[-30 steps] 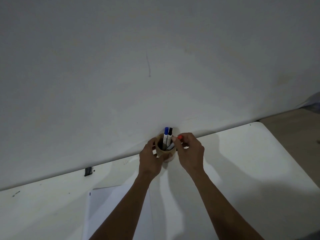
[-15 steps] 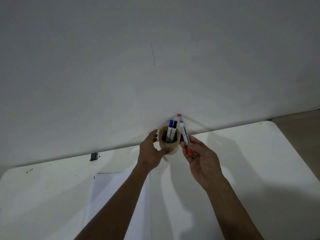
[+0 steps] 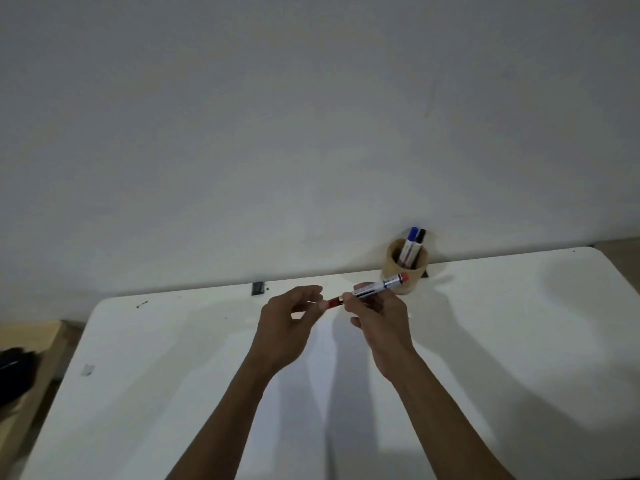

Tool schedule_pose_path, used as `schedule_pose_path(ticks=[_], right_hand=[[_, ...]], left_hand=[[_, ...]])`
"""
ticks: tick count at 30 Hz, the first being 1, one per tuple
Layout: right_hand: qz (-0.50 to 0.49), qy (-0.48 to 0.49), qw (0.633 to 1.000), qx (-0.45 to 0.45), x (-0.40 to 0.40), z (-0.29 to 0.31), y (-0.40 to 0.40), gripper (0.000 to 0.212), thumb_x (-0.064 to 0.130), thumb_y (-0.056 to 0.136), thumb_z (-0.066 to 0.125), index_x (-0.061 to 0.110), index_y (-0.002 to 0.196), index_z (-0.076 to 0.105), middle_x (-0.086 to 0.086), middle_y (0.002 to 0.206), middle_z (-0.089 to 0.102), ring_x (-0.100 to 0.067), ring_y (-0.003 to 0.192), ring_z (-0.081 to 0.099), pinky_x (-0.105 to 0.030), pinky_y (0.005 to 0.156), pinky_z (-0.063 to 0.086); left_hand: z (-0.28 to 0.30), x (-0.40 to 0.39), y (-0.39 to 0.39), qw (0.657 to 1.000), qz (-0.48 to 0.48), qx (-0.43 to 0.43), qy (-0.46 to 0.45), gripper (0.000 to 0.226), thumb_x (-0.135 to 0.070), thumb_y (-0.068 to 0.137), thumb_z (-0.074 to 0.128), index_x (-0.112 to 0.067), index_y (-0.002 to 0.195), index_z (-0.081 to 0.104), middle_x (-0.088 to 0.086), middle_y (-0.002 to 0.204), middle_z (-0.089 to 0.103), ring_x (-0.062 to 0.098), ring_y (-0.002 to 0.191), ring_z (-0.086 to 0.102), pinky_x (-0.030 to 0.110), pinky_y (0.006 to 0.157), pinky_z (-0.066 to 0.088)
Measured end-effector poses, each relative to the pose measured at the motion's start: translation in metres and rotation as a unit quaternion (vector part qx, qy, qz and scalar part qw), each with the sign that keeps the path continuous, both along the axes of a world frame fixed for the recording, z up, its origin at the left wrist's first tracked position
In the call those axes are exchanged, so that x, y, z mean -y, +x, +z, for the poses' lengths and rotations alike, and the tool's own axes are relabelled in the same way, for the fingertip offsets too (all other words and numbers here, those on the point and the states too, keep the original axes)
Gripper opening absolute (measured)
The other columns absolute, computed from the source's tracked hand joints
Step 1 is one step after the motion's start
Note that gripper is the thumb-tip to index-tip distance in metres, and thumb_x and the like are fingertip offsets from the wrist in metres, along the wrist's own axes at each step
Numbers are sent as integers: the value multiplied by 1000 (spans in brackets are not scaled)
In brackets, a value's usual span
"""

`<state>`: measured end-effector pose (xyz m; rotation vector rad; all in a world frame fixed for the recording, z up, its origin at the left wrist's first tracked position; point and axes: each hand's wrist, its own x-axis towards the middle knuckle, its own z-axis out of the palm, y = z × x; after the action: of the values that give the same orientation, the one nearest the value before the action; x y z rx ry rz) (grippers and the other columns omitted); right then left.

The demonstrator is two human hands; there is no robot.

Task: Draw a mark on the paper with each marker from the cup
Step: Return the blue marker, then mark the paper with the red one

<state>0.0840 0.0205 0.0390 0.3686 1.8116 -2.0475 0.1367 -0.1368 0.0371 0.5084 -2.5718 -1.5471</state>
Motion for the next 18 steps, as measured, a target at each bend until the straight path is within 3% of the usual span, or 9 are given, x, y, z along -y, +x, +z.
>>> schedule_pose_path(ticks=[2,5,10,18], right_hand=[[9,-2,1000,-2,18,0,16,19,9,88,76,12,104,66,-10,98,75,-22,92,70,-31,75,58],[17,-18,1000,0,40,0,38,22,5,85,78,14,101,66,-13,99,76,-22,91,70,-34,76,57],[27,-41,999,-1,66,0,65,12,13,89,76,9,97,70,-14,92,77,-26,88,74,-35,77,56],[15,-55,998,-11,94,1,94,10,17,91,74,7,94,71,-15,89,77,-25,82,74,-37,81,61]], left_hand=[[1,12,15,1000,-1,-10,-11,30,-28,86,75,-20,114,72,-12,103,74,-6,93,66,13,74,56],[-2,31,36,999,16,-28,-26,27,-21,81,79,-16,108,74,-12,94,70,-12,89,62,5,69,50],[-10,64,64,998,16,-49,-21,17,-15,81,79,-15,98,75,-8,90,71,-4,85,62,12,66,51],[-14,97,90,990,-64,-87,-86,21,-21,83,78,-17,103,75,-3,92,73,11,81,67,30,71,57]])
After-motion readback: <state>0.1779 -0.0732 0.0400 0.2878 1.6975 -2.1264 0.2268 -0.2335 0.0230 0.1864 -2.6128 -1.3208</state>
